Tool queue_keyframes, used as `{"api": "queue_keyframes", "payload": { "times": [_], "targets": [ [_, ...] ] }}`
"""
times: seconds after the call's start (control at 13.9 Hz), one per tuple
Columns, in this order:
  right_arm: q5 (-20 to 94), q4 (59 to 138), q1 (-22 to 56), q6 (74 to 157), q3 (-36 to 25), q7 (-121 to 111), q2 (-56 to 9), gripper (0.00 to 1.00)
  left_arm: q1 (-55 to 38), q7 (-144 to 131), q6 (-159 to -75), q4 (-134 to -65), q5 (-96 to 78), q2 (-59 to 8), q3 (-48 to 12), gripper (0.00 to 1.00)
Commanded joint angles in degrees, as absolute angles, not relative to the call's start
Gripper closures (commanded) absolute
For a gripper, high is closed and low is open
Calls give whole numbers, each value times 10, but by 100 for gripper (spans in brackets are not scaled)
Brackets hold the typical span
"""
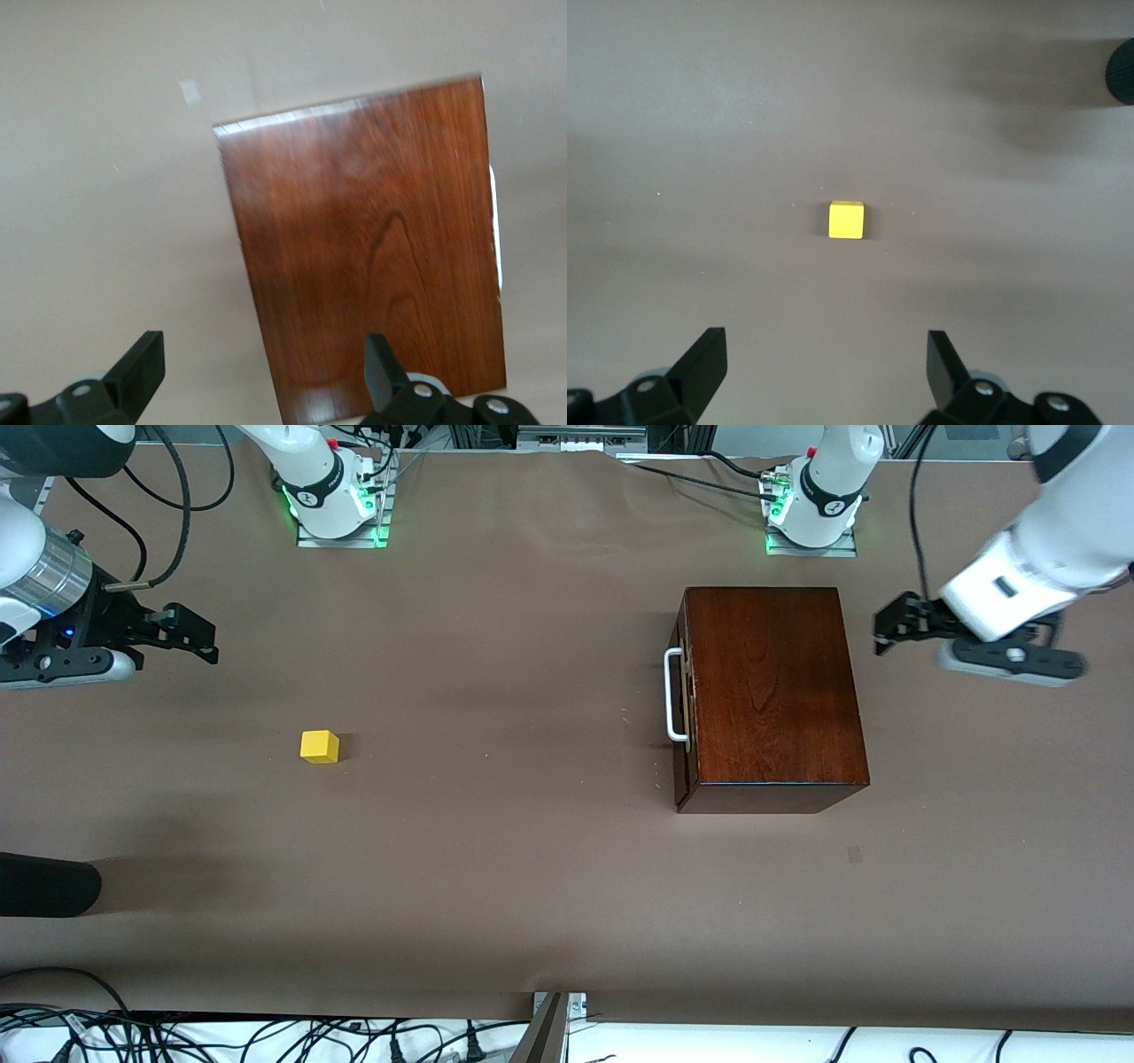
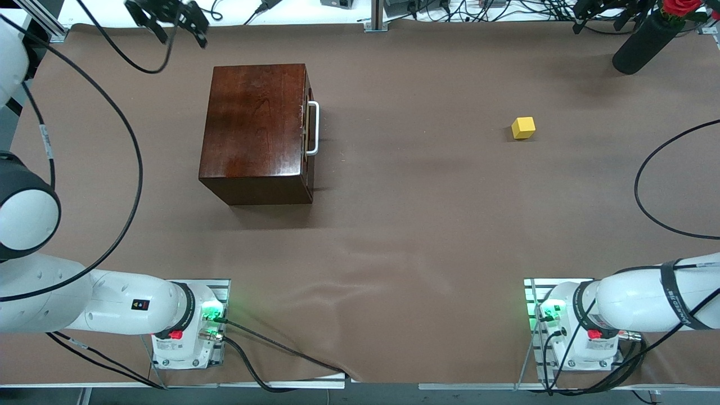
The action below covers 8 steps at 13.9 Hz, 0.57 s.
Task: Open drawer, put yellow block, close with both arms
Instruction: 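Move the left gripper to the white drawer handle of the wooden box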
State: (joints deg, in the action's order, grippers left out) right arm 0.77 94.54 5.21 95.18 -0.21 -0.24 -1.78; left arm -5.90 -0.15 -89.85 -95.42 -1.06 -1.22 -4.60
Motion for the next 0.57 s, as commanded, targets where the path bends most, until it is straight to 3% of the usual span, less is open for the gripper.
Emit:
{"api": "queue_keyframes", "payload": {
  "times": [0.0,0.29,0.5],
  "targets": [
    [11,931,45,943,2,-5,-23,0,-70,-13,-875,-925,-4,-47,-60,0],
    [11,931,45,943,2,-5,-23,0,-97,-83,-917,-884,6,-113,-118,0],
    [11,931,45,943,2,-5,-23,0,-143,-138,-917,-823,6,-183,-121,0]
  ]
}}
